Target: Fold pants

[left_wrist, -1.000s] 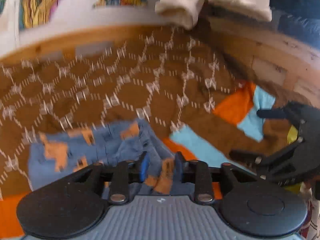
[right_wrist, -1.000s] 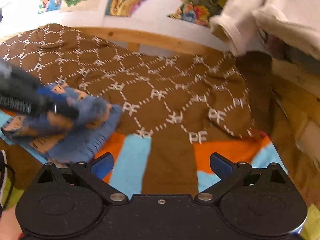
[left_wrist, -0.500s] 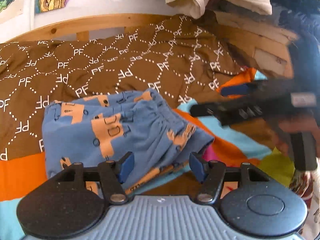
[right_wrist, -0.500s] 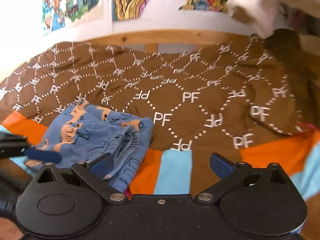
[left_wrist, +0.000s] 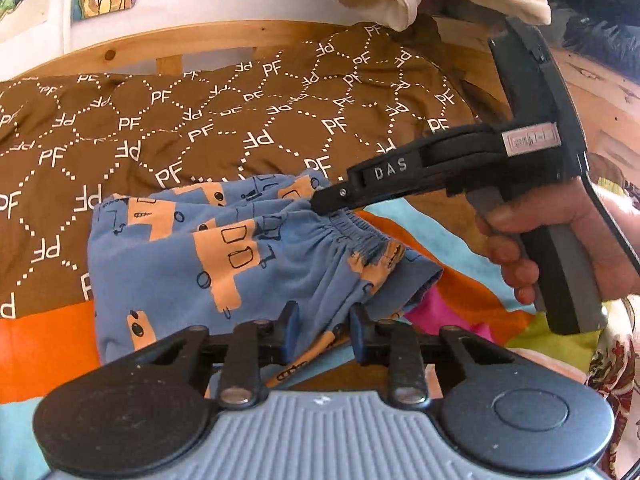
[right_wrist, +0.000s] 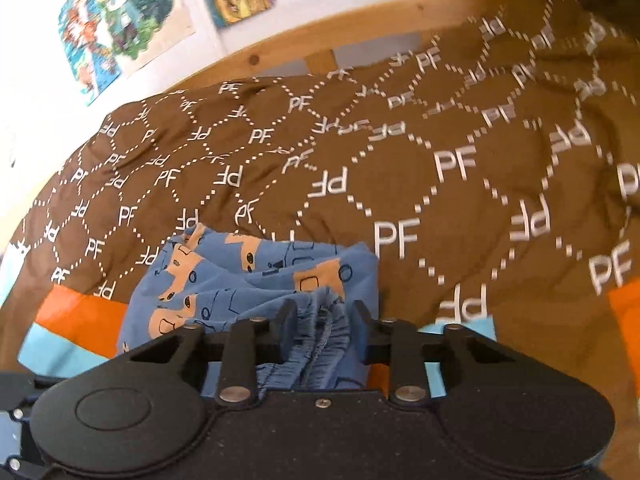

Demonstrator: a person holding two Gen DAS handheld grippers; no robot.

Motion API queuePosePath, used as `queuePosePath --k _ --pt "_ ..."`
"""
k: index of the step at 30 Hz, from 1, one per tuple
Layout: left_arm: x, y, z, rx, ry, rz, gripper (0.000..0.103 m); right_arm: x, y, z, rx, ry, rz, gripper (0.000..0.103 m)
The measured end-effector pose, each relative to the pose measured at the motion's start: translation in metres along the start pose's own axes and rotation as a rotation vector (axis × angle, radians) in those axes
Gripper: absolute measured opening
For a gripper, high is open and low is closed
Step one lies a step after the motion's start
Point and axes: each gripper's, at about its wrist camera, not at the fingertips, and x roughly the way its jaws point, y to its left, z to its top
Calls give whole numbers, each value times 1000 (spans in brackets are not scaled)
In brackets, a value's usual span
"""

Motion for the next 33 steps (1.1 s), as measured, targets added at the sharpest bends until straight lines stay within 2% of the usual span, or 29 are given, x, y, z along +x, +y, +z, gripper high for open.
queuePosePath --k 2,6,8,10,14,15,17,19,22,25,27,28,29,31,33 --pt "0 2 1 -7 1 -4 30 -1 1 -3 -10 -8 -22 15" --pt "0 4 2 -24 4 -12 30 -12 4 -5 -27 -47 -47 10" --pt "0 5 2 -31 6 -15 30 -15 6 -6 -48 -57 -69 0" --pt "0 5 1 -32 9 -16 30 -15 4 -7 -62 -51 -110 0" --pt "0 3 1 -23 12 -17 30 -15 -10 -11 2 -28 -115 0" --pt "0 3 1 -22 12 -17 30 -17 -9 -12 -9 -36 -117 2" --pt "1 3 1 -25 14 -18 30 -24 -2 -11 -28 -55 -103 13" --pt "2 4 1 -31 16 -21 30 -29 6 -7 -44 -69 -61 18" --pt "2 5 1 -35 17 -24 31 -31 19 -3 -77 -69 -4 19" --pt "0 6 1 -34 24 -36 33 -24 25 -5 -96 -25 20 25" --pt "-3 5 3 -19 48 -52 39 -18 25 -13 -126 31 -21 26" --pt "-5 4 4 -10 60 -58 45 -17 24 -18 -146 47 -39 32" --pt "-8 4 5 -2 67 -61 49 -19 23 -23 -168 48 -56 43" --pt "-16 2 8 18 78 -60 60 -27 19 -31 -189 40 -94 52" --pt "-23 2 11 23 85 -59 69 -37 15 -32 -186 39 -126 53"
